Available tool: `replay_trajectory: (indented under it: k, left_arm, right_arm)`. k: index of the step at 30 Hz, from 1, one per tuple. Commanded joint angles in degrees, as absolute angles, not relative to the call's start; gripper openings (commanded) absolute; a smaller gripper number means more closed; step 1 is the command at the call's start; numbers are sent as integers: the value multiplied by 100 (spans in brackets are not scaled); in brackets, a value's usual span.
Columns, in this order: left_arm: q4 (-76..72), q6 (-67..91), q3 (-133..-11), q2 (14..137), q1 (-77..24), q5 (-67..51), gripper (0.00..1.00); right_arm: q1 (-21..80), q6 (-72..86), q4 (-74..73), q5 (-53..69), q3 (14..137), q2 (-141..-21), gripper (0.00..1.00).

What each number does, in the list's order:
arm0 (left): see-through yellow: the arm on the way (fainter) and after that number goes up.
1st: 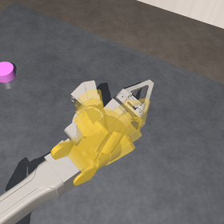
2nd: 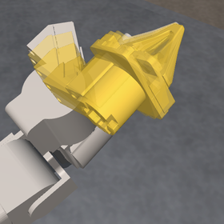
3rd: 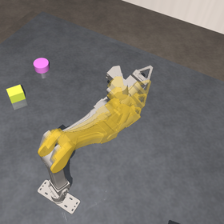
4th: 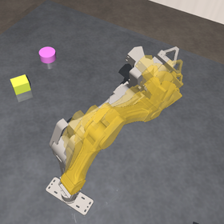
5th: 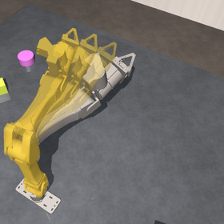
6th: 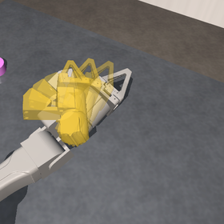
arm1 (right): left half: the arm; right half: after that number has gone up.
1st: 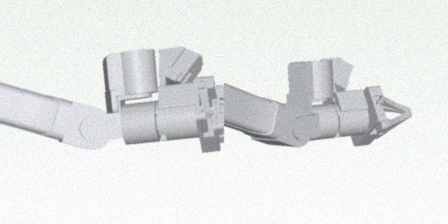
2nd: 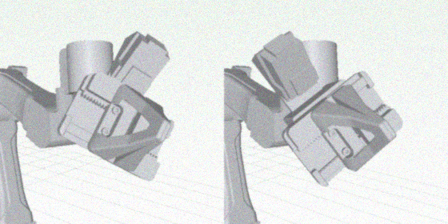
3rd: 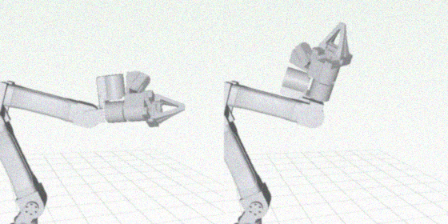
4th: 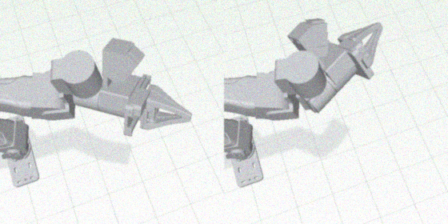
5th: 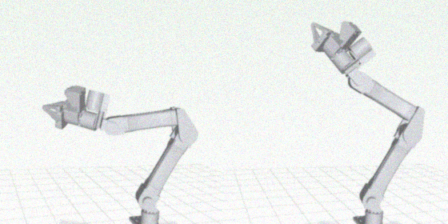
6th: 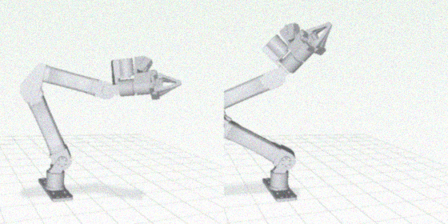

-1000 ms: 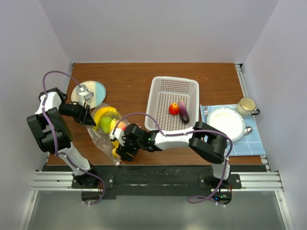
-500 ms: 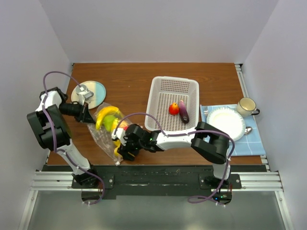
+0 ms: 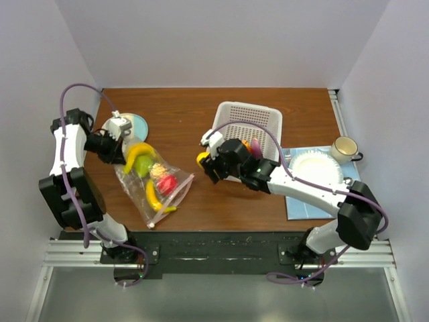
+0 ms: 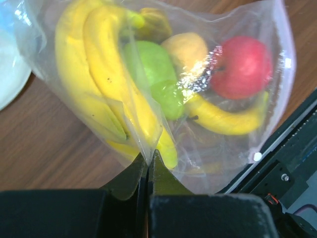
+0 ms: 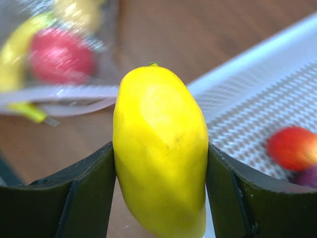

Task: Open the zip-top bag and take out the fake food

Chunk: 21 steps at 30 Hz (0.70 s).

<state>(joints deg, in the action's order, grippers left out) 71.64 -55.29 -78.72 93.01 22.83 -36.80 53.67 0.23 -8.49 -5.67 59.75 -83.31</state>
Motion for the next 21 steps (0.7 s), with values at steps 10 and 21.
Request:
replay_trajectory:
  k: [10, 21]
  left_arm:
    - [7331, -5370, -7691, 8675, 1643, -3525, 0]
    - [6083, -5010, -6742, 8894, 1661, -2479, 0]
  right_arm:
    - [4667, 834, -1528, -3339, 7101, -9711, 86]
    - [6009, -148, -607, -2137, 5836, -7823, 99]
